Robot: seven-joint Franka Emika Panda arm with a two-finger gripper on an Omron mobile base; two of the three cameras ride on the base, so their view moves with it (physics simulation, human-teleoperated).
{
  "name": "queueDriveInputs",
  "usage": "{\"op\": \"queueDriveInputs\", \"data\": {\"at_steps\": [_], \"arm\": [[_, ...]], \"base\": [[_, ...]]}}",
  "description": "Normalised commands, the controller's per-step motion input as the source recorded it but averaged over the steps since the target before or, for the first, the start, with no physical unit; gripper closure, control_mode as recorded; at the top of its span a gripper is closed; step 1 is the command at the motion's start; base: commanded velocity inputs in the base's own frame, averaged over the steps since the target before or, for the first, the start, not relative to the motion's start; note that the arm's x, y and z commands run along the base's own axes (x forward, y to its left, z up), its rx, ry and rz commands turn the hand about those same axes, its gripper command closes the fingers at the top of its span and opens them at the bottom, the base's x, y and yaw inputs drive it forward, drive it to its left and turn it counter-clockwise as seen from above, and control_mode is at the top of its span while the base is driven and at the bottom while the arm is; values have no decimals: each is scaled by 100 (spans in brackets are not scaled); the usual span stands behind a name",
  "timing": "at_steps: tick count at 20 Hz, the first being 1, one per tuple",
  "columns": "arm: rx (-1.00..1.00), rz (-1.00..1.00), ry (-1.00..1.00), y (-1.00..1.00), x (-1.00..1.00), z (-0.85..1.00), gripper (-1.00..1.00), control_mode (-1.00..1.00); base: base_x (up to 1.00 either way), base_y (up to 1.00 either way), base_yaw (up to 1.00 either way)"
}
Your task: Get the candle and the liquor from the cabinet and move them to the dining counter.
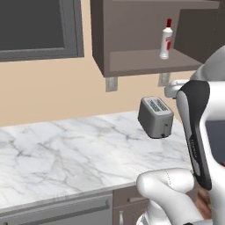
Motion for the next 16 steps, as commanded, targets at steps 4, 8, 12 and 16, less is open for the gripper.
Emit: {"op": "queueDriveInputs", "data": {"at_steps": [4,8,12,16], "arm": [[0,0,0,0,0,0,-100,100],[0,0,0,0,0,0,-100,100],[0,0,0,0,0,0,-100,100],[0,0,0,0,0,0,-100,-100]], "base": [[7,-16,-4],[0,0,0],[0,0,0],[0,0,0]]}}
